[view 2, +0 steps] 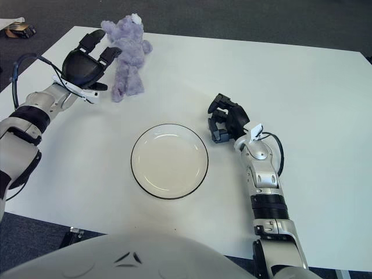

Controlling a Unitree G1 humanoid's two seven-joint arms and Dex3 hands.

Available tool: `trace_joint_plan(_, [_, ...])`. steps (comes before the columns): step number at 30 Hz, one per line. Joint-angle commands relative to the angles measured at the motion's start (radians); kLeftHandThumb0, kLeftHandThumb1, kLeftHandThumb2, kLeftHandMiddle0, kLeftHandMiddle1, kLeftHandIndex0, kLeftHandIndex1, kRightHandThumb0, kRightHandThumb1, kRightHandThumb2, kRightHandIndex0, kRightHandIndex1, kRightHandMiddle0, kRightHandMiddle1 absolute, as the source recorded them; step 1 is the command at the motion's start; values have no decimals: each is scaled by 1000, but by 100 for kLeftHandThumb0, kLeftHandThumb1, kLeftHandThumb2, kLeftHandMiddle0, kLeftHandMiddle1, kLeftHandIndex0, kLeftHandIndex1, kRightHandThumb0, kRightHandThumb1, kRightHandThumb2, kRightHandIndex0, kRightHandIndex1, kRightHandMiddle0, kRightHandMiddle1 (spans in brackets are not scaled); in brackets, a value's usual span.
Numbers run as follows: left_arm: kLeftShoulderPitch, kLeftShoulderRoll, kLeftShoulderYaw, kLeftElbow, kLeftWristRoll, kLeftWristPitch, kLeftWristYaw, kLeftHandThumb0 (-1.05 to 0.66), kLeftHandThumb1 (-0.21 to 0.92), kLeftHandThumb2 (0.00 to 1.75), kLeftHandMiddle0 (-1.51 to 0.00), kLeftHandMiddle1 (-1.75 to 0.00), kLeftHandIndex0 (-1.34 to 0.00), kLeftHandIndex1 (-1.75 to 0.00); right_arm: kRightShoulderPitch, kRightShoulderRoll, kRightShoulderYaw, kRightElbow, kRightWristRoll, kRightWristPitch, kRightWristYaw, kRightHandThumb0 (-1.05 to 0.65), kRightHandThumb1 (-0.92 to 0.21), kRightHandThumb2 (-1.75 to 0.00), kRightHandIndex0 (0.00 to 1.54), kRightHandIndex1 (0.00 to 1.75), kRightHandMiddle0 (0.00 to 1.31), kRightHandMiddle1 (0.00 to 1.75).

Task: Put the doll into the plate.

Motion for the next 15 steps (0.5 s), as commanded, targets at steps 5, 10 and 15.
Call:
trace_joint_plan(5, [-25,-13,-46,45,23,53,74,-48,32,105,0,0,0,-37,76,-16,12,84,-39,67,2,-1,-23,-142,56,175,55,174])
trace_joint_plan(10, [-28,-24,-62,61,20,74,98,-43,37,106,0,0,0,-29,75,-19,13,86,-41,65,2,-1,-21,-144,68,175,49,170])
trace_joint_plan(15, [-26,-38,-74,67,19,106,116,-41,45,105,0,0,0,-26,74,-19,10,91,-32,65,9,-2,-20,-145,73,175,47,168])
